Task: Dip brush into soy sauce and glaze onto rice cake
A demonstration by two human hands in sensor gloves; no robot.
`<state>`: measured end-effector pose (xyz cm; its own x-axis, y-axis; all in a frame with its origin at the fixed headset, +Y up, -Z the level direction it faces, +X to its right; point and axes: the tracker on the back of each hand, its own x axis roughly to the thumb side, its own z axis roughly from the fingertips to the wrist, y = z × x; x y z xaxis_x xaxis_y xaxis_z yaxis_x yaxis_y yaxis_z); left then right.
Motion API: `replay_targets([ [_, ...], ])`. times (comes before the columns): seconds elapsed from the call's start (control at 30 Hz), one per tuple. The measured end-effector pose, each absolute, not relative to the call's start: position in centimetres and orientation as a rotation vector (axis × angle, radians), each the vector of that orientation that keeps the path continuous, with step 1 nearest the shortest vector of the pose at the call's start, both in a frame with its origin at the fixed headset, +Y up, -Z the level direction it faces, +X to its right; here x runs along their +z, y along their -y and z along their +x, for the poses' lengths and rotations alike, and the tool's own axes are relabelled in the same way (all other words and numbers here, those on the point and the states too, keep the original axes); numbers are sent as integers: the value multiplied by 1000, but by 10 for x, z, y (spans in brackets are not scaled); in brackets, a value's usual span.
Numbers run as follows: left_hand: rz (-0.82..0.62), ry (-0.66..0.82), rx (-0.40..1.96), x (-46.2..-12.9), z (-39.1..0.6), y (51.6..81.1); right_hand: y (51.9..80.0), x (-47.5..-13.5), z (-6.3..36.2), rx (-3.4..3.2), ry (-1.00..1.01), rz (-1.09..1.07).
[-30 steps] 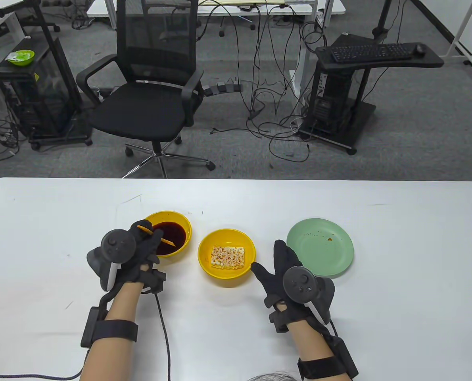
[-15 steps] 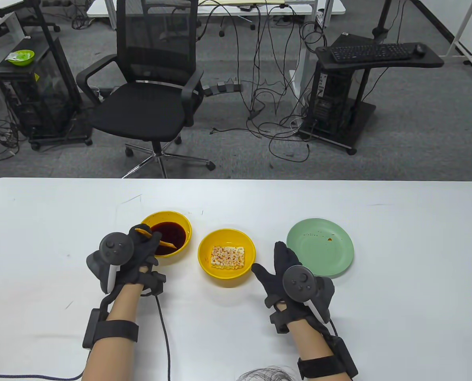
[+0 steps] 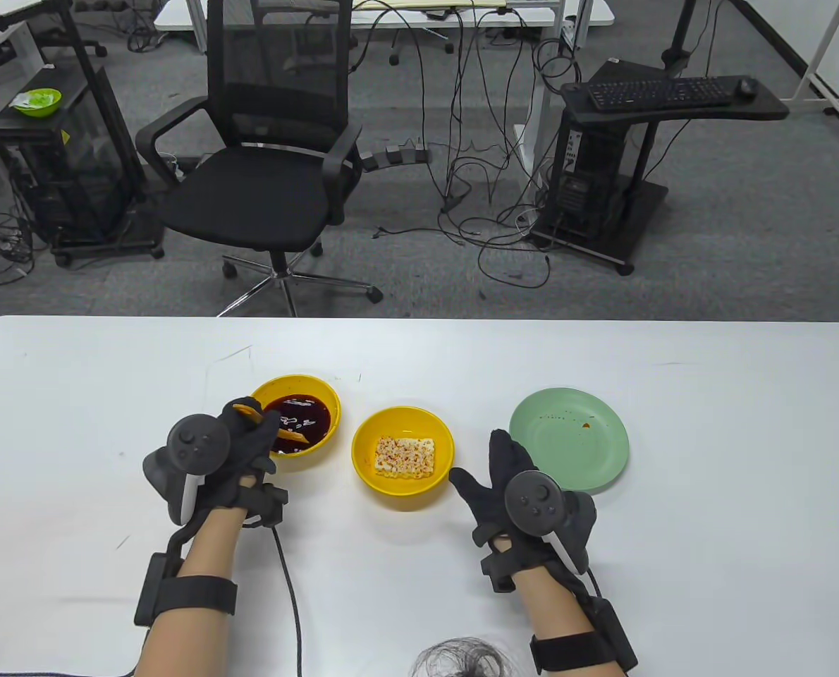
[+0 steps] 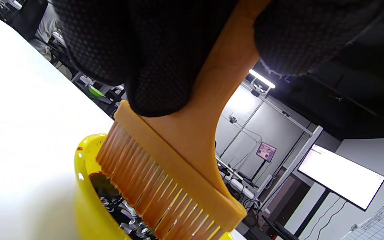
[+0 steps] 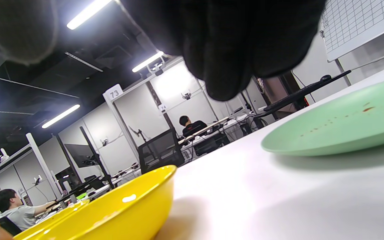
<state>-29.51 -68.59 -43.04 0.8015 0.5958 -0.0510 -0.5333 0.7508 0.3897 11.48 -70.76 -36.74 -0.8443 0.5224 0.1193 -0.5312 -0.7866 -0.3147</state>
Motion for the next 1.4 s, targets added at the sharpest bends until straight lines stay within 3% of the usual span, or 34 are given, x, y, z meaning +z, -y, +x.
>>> replay_targets([
  [0.47,336,-177,627,-428,-304,683,708,-368,114,2531,455,38],
  [0.7,391,-147,696,-427,-304,674,708,-369,114,2533,451,35],
  [0.83,416,-61,827,-428,-278,668,707,-369,116,2525,454,31],
  [0.97,333,78,917,-433,-225,675,708,-369,118,2522,451,24],
  [1.13,245,151,852,-440,-171,696,710,-369,121,2520,441,16],
  [1.4,184,177,789,-441,-156,715,708,-370,121,2514,450,25],
])
